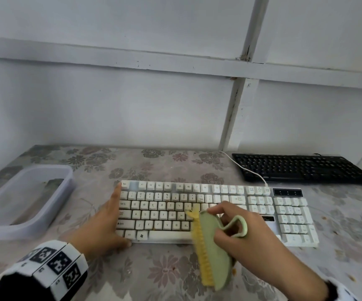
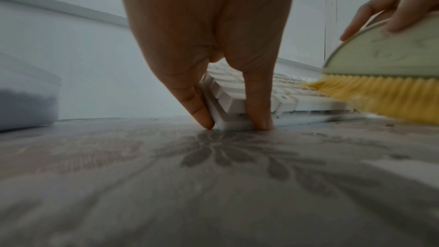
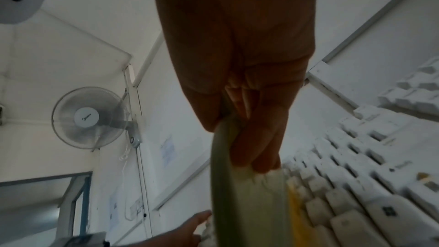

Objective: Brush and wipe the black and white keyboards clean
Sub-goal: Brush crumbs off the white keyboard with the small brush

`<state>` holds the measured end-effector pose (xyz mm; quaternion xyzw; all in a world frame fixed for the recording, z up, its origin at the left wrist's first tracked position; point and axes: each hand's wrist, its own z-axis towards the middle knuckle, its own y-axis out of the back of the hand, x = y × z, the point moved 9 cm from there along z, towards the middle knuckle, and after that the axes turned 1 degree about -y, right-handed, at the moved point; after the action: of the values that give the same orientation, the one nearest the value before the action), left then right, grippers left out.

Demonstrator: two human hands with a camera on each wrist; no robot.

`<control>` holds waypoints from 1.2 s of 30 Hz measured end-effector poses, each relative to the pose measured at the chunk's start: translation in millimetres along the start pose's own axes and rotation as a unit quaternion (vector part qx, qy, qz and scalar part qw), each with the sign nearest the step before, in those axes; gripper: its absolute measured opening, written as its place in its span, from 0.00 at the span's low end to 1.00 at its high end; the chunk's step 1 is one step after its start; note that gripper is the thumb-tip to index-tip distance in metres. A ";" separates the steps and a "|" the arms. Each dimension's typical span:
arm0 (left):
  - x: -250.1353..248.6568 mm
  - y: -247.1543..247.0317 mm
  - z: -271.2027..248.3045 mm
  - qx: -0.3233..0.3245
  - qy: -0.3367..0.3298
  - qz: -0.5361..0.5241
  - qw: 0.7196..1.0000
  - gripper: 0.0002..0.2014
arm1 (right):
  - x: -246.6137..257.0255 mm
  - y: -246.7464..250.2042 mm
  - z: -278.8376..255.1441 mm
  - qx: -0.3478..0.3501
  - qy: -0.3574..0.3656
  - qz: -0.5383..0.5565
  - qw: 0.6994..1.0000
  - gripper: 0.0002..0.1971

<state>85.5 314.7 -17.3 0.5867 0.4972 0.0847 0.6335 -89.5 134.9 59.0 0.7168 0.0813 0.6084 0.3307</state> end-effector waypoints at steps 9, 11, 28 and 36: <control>-4.8 2.0 -2.6 -0.001 -0.003 0.001 1.000 0.64 | 42.9 32.2 33.5 -0.139 0.068 0.016 0.988 0.16; -4.9 1.3 -2.6 0.003 -0.002 0.002 1.000 0.64 | 43.3 21.5 37.6 -0.129 0.079 -0.007 0.988 0.15; -3.8 1.4 -2.2 0.002 0.006 -0.001 1.000 0.65 | 43.7 22.4 29.6 -0.123 0.066 0.017 0.990 0.18; -0.7 0.1 0.2 0.007 0.006 -0.002 1.000 0.64 | 15.1 -15.6 11.5 -0.015 0.035 -0.016 0.999 0.15</control>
<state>85.3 314.1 -16.9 0.5897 0.5026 0.0831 0.6267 -70.7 150.4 62.0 0.6888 0.0951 0.6289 0.3480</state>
